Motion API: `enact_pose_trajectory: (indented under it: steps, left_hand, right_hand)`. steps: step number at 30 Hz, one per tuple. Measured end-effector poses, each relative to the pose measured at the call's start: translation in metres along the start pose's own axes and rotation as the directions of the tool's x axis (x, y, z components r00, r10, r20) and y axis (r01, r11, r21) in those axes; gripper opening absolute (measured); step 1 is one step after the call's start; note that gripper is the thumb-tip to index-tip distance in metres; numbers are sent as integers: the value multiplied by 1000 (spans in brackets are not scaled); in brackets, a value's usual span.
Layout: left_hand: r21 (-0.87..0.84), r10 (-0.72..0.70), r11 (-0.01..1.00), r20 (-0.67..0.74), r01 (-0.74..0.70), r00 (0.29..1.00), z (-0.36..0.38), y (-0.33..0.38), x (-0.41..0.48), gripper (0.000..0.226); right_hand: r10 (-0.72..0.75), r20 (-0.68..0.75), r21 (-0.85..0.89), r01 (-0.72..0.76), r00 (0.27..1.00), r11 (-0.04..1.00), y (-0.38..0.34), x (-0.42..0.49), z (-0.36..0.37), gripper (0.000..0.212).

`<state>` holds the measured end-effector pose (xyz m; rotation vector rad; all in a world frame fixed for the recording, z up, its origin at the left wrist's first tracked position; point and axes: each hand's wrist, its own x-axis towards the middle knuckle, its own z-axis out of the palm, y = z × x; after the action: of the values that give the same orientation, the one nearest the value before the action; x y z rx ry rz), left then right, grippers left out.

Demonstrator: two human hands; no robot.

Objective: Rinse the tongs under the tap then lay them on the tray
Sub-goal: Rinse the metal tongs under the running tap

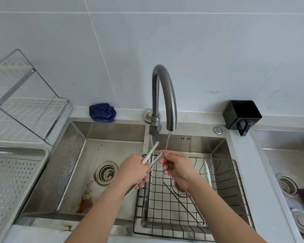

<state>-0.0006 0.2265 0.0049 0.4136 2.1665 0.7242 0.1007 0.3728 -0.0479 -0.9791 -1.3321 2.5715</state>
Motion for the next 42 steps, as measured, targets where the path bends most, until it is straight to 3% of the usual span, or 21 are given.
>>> enact_pose_trajectory:
  steps: [4,10,20,23,26,31,37,42]
  left_hand:
    - [-44,-17,999,-28,16,999,9,2,5,13]
    - [19,-15,1000,-118,18,993,16,6,11,15]
    - [386,99,921,-354,49,930,20,2,2,21]
    - [430,120,901,-386,64,915,20,0,1,15]
    - [487,168,871,-411,60,896,24,-3,-1,12]
    - [530,213,847,-409,41,888,34,-5,-3,10]
    - [522,218,853,-396,24,892,35,-6,-7,13]
    - [499,208,866,-408,26,889,36,-7,-7,12]
  right_hand:
    - [-2,-14,2,2,1000,1000,-2,-2,-6,23]
    - [-22,-75,12,23,997,1000,-4,-1,-8,20]
    - [-20,-349,-135,-29,937,990,0,16,24,21]
    - [35,-355,-67,-63,934,996,3,15,29,21]
    - [153,-320,116,-121,935,986,4,13,30,19]
    - [243,-382,284,-137,892,949,9,12,36,11]
    - [245,-379,341,-111,892,933,15,10,38,8]
    - [194,-395,248,-99,898,964,18,10,36,13]
